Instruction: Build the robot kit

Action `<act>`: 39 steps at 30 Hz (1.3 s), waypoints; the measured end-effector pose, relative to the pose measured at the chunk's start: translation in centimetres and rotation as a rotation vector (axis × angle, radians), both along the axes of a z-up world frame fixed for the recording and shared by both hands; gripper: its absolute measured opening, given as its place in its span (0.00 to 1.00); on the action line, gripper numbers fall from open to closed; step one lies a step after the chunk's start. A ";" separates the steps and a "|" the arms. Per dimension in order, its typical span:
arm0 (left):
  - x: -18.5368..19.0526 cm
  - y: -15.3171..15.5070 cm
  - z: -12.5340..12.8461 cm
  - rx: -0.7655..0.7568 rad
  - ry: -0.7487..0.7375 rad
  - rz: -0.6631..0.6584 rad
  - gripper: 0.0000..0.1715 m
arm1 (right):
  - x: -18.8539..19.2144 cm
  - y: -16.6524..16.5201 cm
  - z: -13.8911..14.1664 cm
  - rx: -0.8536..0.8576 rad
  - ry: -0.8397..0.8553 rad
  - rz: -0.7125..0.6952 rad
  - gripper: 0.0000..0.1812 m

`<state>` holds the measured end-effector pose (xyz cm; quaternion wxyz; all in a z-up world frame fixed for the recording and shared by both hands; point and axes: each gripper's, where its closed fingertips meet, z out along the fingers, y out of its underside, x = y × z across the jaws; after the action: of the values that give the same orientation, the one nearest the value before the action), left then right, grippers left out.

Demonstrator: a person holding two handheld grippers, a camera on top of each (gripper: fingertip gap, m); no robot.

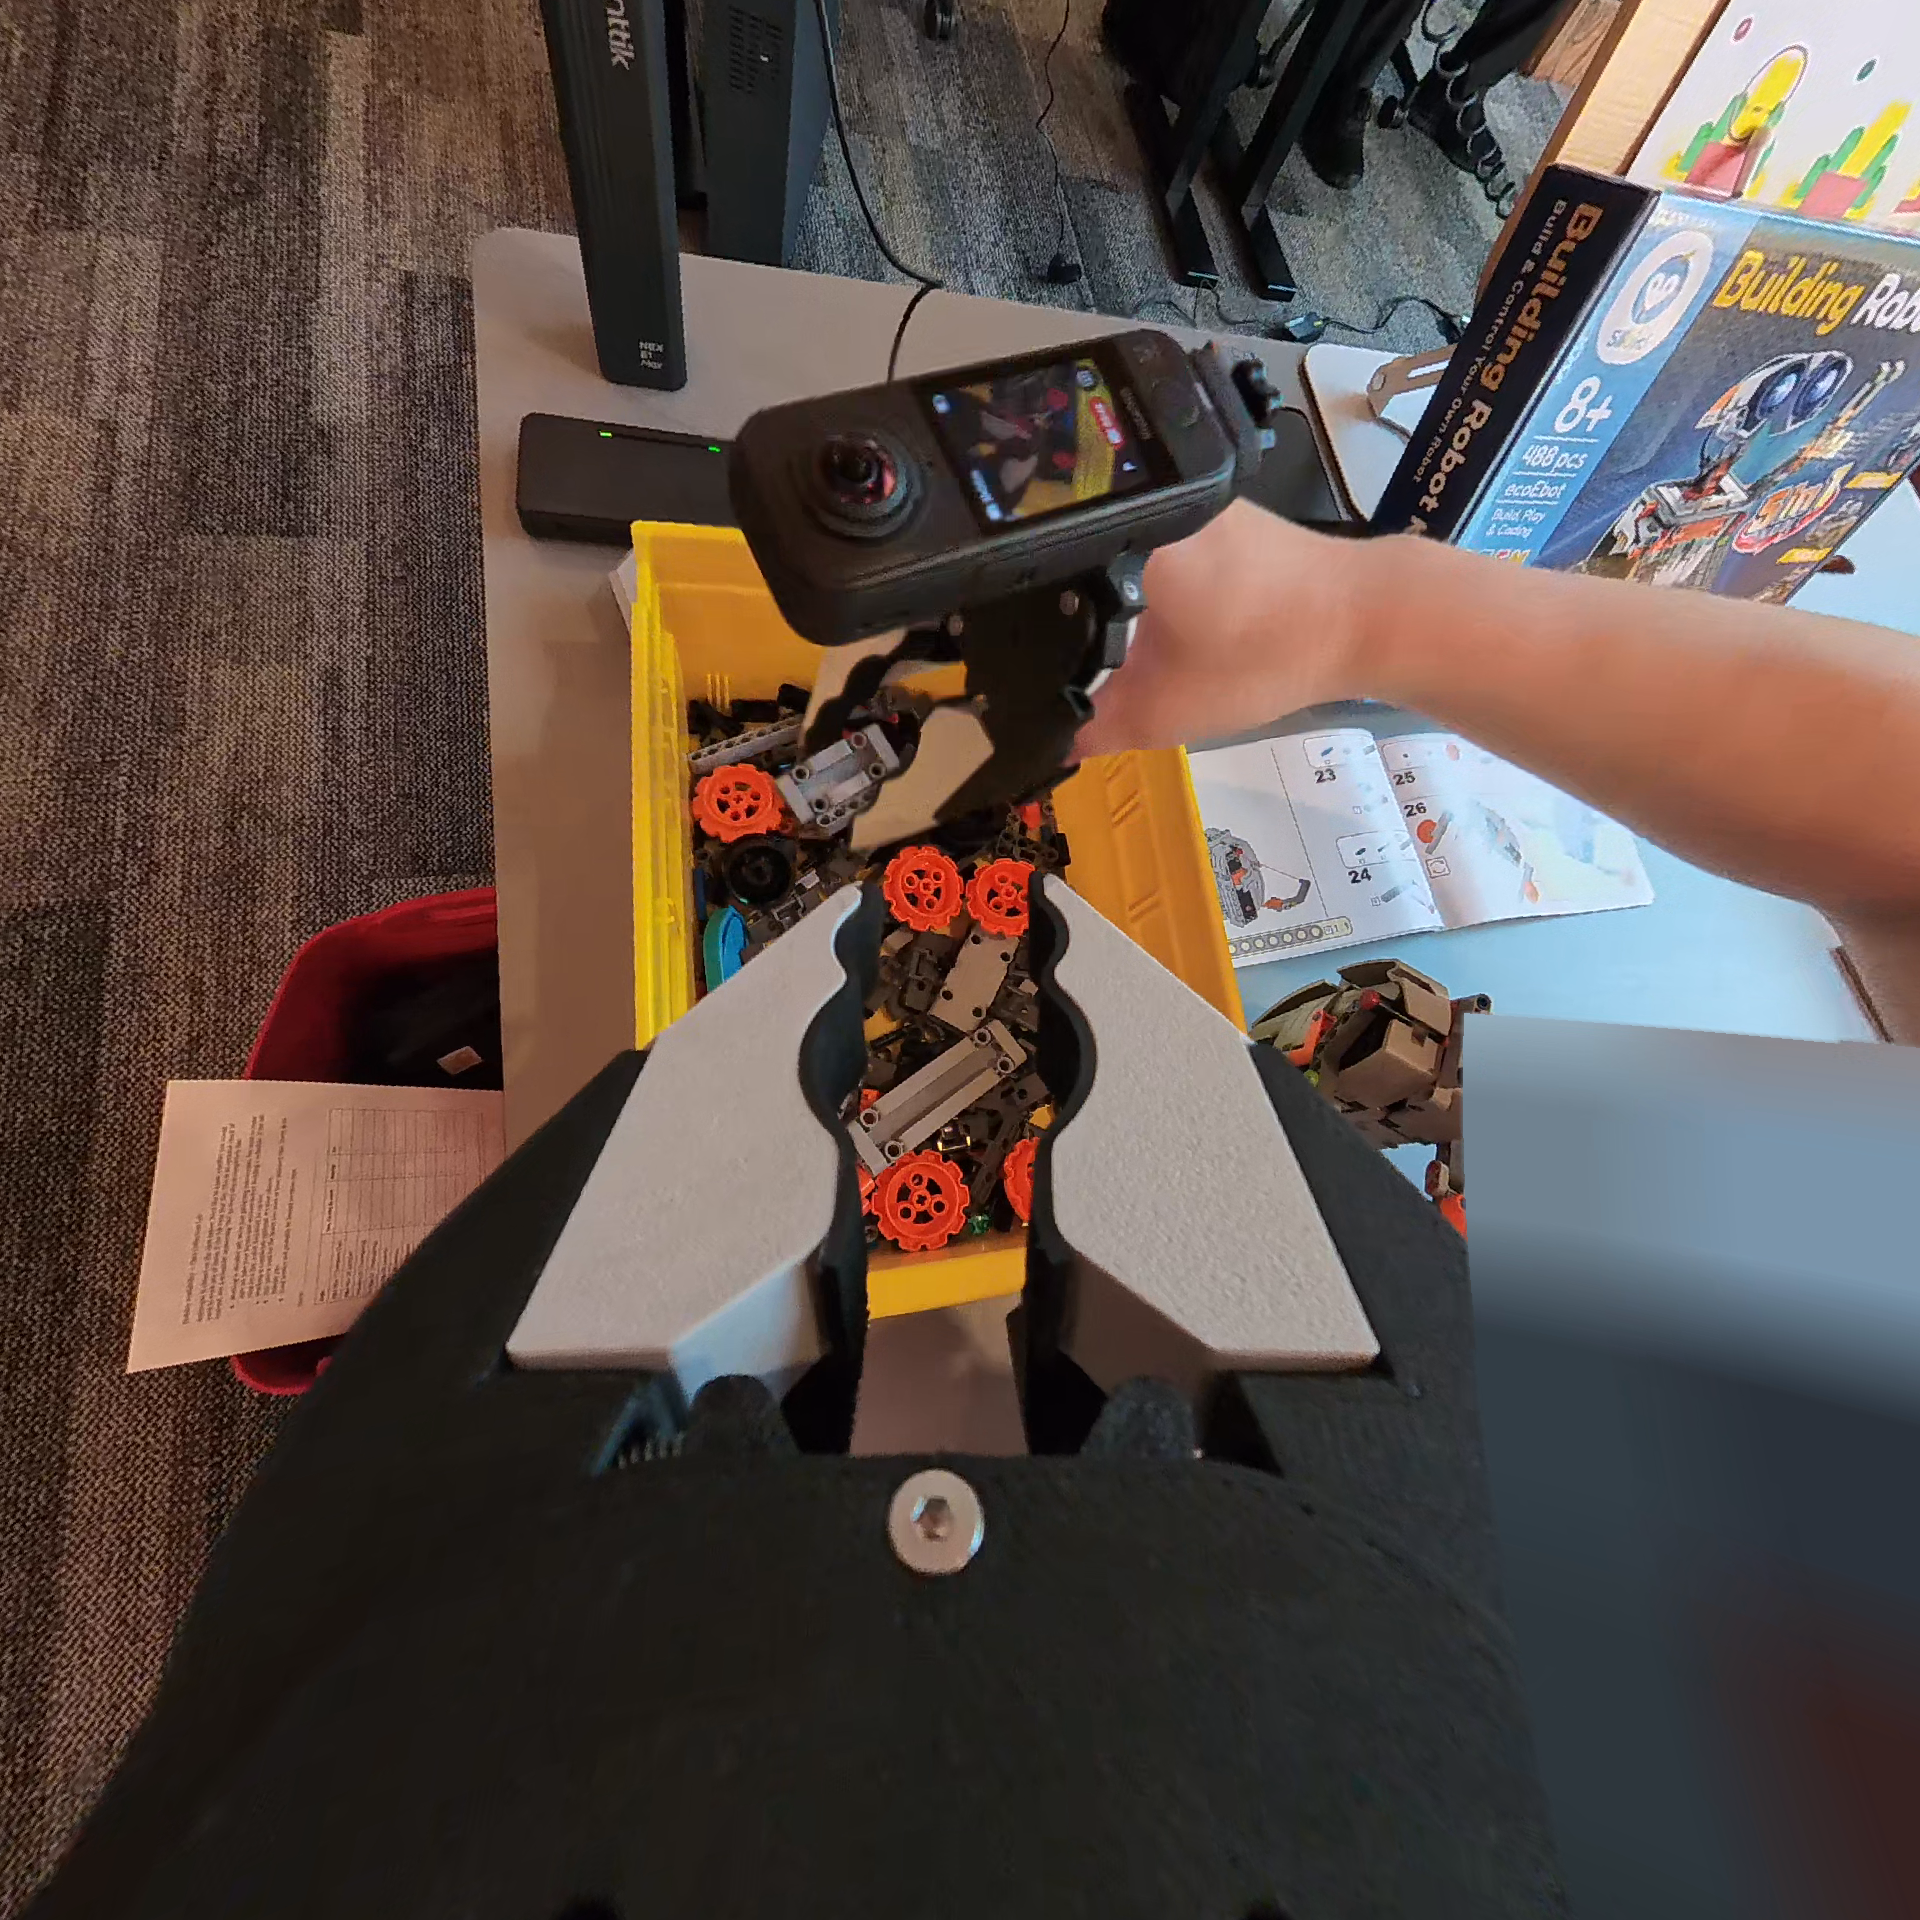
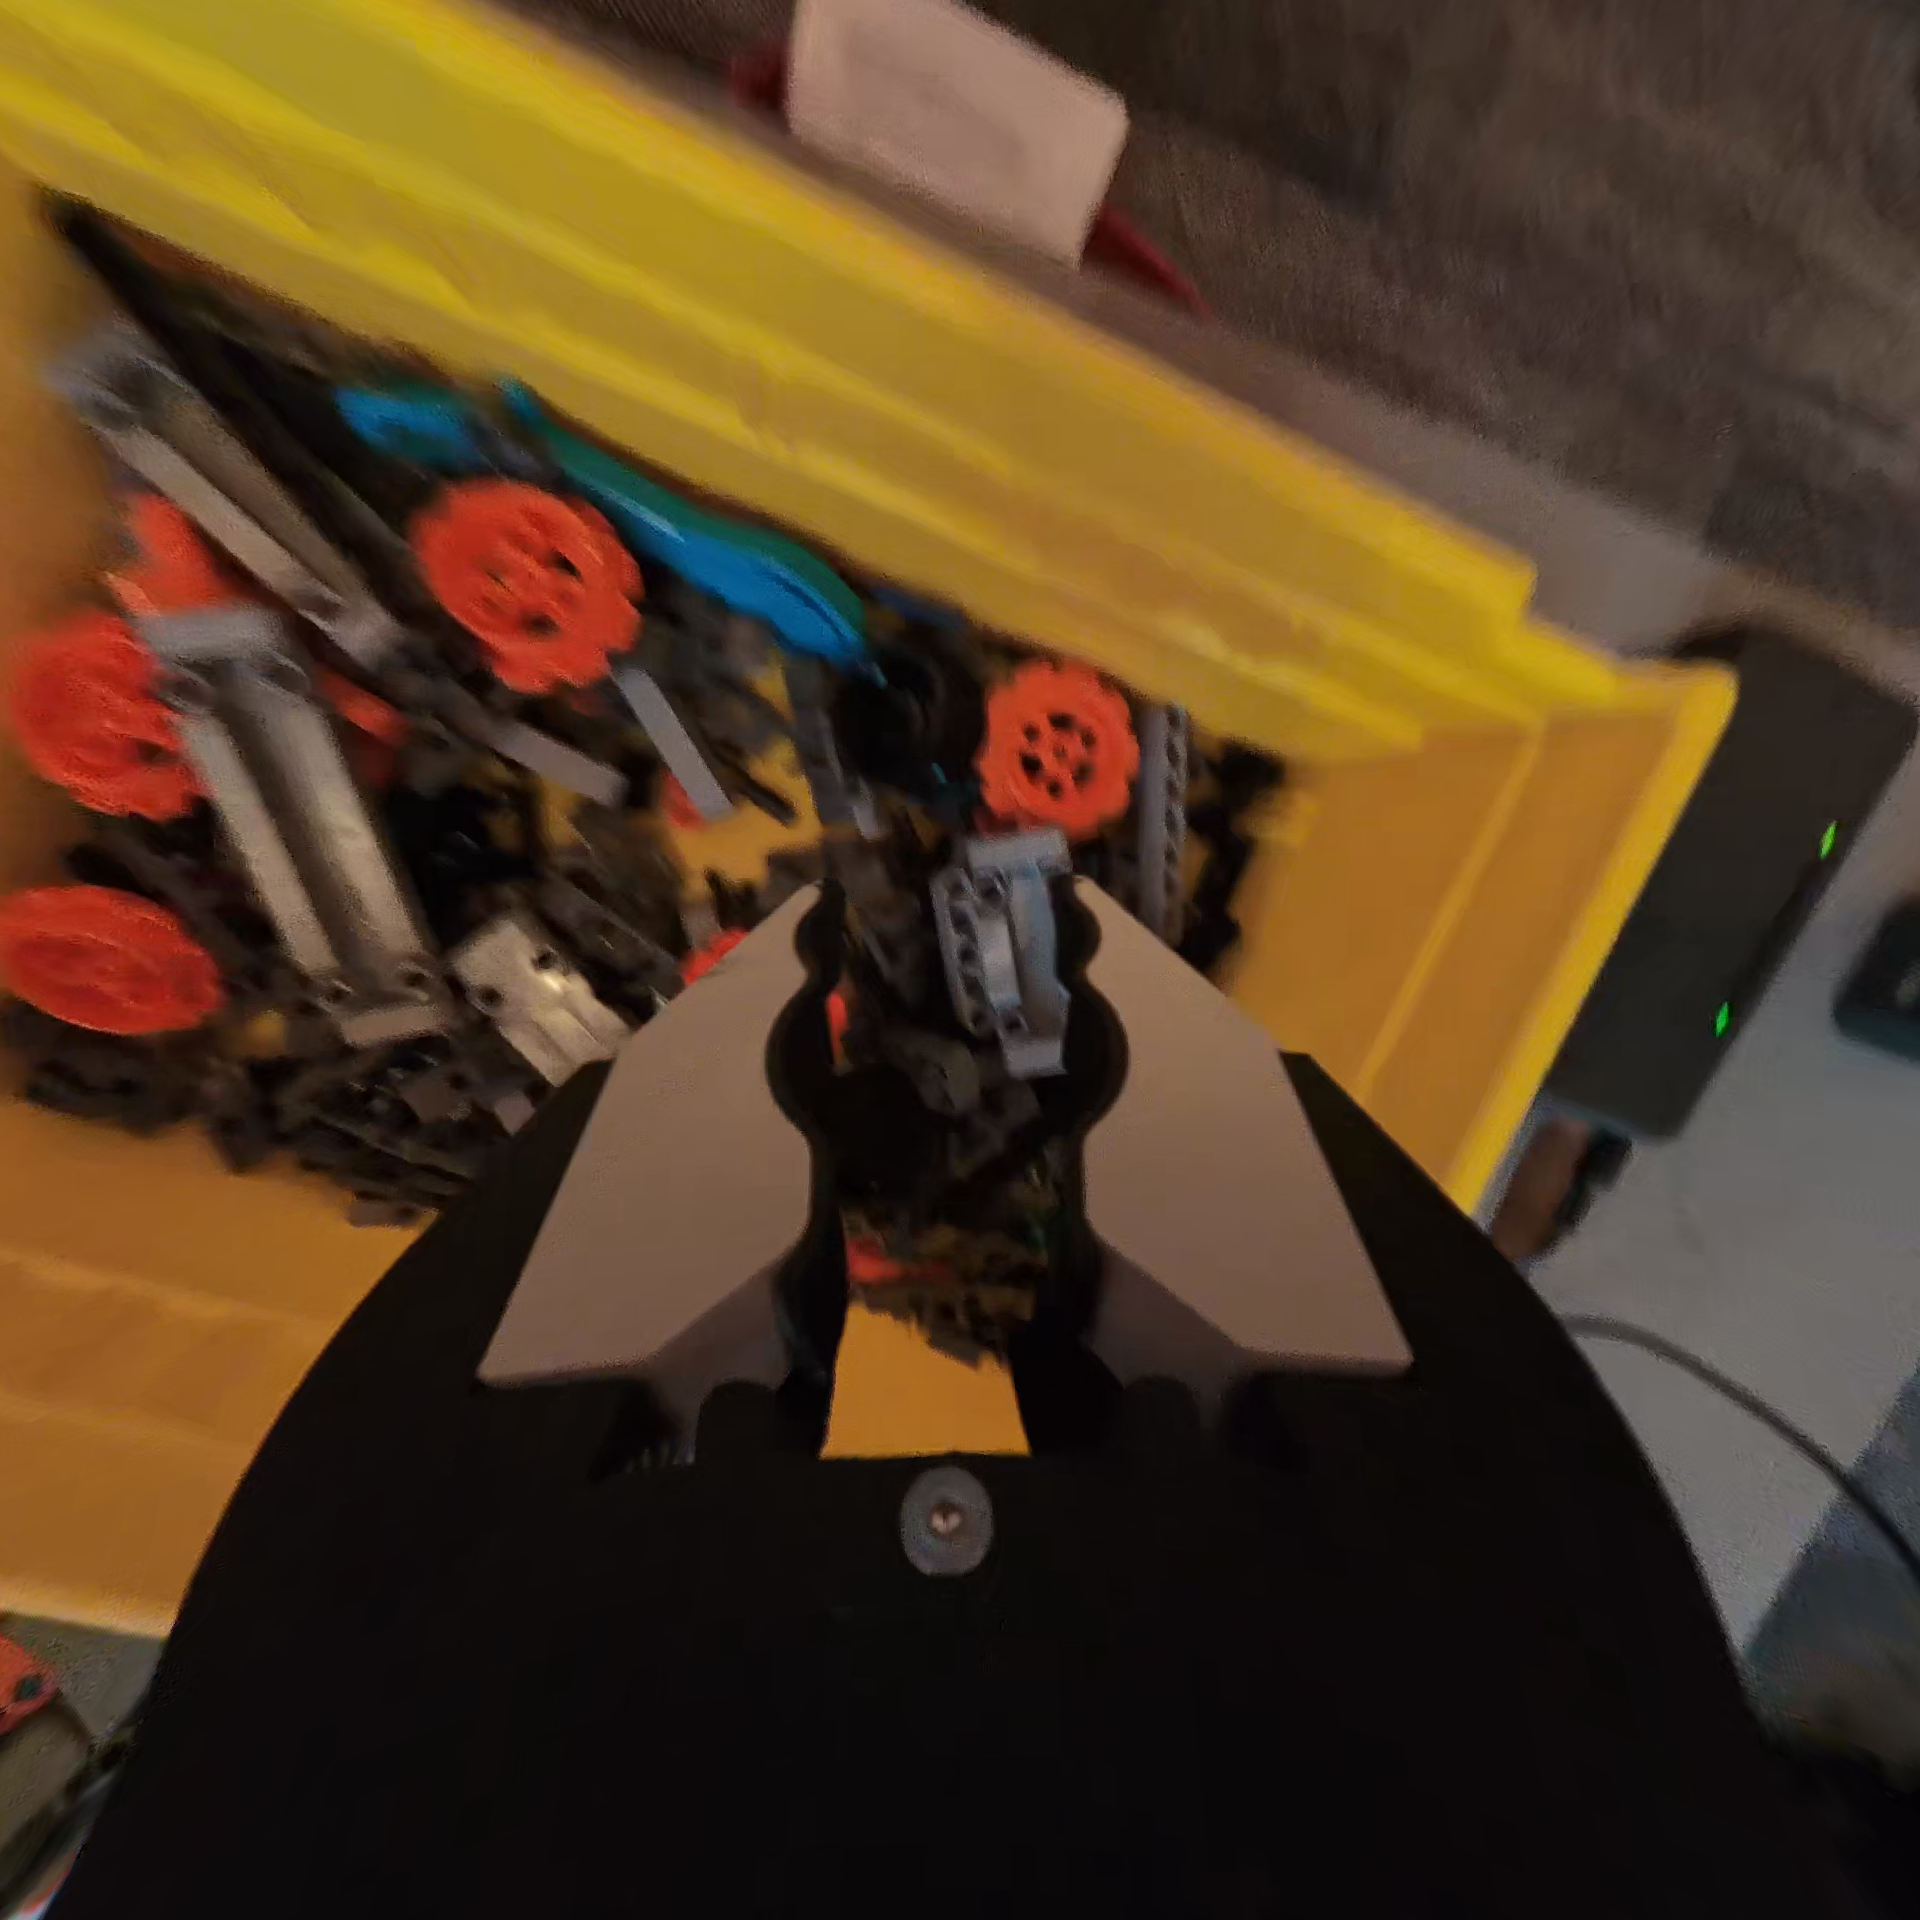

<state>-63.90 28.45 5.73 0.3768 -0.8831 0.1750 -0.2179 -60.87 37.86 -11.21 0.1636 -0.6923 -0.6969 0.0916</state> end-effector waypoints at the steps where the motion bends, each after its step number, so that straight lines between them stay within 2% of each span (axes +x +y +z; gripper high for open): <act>1: 0.0 0.0 0.0 0.000 0.000 0.002 0.15 | -1.1 -0.6 0.5 -0.003 0.041 0.025 0.27; 3: 0.1 0.0 -0.1 -0.002 0.007 0.001 0.15 | -2.9 -2.1 0.5 -0.036 0.058 0.075 0.31; 5: 0.3 -0.1 -0.1 -0.001 0.013 -0.006 0.15 | -3.8 -2.6 -0.8 -0.038 0.016 0.106 0.32; 10: 0.4 -0.2 -0.2 -0.006 0.011 -0.016 0.15 | -2.5 -1.1 -5.0 0.089 -0.235 0.138 0.32; 11: 0.4 -0.1 -0.2 -0.009 0.011 -0.017 0.15 | -3.1 -1.1 -4.9 0.065 -0.192 0.114 0.25; 16: 0.5 -0.3 -0.2 -0.010 0.011 -0.029 0.15 | -1.1 0.8 -4.4 0.074 -0.237 0.036 0.25; 19: 0.5 -0.3 -0.2 -0.009 0.008 -0.027 0.15 | 0.0 2.3 -2.8 0.101 -0.215 -0.034 0.24; 21: 0.4 -0.3 -0.2 -0.009 0.005 -0.025 0.15 | 1.5 4.0 -1.8 0.140 -0.235 -0.117 0.25; 22: 0.4 -0.3 -0.2 -0.009 0.006 -0.024 0.15 | 1.9 3.9 -1.5 0.108 -0.230 -0.131 0.27; 23: 0.4 -0.3 -0.1 -0.008 0.006 -0.024 0.15 | 1.3 3.3 -1.1 0.065 -0.171 -0.131 0.33; 25: 0.4 -0.3 0.0 -0.002 0.005 -0.021 0.15 | -1.4 0.3 0.3 -0.072 0.014 -0.058 0.36; 27: 0.3 -0.2 0.2 0.005 -0.001 -0.013 0.15 | -3.4 -2.7 1.0 -0.127 0.108 0.070 0.36; 29: 0.3 -0.2 0.3 0.012 -0.003 -0.009 0.15 | -4.2 -4.1 0.2 -0.053 0.097 0.223 0.31; 32: 0.5 -0.3 0.3 0.012 0.004 -0.014 0.15 | -3.8 -5.0 -2.3 0.019 -0.024 0.379 0.19; 34: 0.5 -0.3 0.2 0.008 0.006 -0.018 0.15 | -3.3 -5.9 -3.5 -0.046 -0.076 0.397 0.12; 36: 0.5 -0.2 0.1 0.005 0.003 -0.018 0.15 | -3.1 -5.8 -4.4 -0.066 -0.101 0.365 0.11; 39: 0.5 -0.2 0.1 0.002 0.001 -0.021 0.15 | -3.3 -6.0 -4.2 -0.107 -0.064 0.352 0.04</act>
<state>-63.39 28.21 5.83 0.3753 -0.8810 0.1848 -0.2211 -64.21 31.82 -15.45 0.0857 -0.5697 -0.8063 0.1337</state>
